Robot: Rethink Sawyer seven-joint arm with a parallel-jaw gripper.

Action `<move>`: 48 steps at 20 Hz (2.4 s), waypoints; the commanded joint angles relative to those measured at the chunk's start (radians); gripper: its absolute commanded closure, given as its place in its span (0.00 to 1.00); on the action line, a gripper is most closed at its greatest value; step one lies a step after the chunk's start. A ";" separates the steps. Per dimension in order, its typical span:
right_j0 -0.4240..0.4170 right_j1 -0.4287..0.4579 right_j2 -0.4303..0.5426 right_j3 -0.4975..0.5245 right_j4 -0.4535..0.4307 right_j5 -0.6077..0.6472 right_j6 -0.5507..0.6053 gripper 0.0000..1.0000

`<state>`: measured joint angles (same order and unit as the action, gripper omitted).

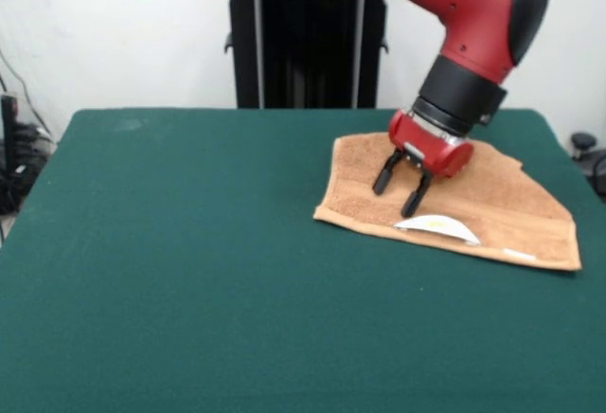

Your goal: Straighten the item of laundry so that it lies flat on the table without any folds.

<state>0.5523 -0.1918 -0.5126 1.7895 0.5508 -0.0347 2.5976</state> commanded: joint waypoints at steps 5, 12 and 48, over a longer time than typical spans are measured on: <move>0.050 0.121 0.048 -0.087 0.188 0.003 0.206 0.00; 0.034 0.099 0.068 -0.083 0.165 0.012 0.163 1.00; -0.304 -0.042 0.382 -0.001 -0.186 -0.025 0.113 0.00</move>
<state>0.2245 -0.3092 -0.3202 1.7721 0.3887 -0.0591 2.5974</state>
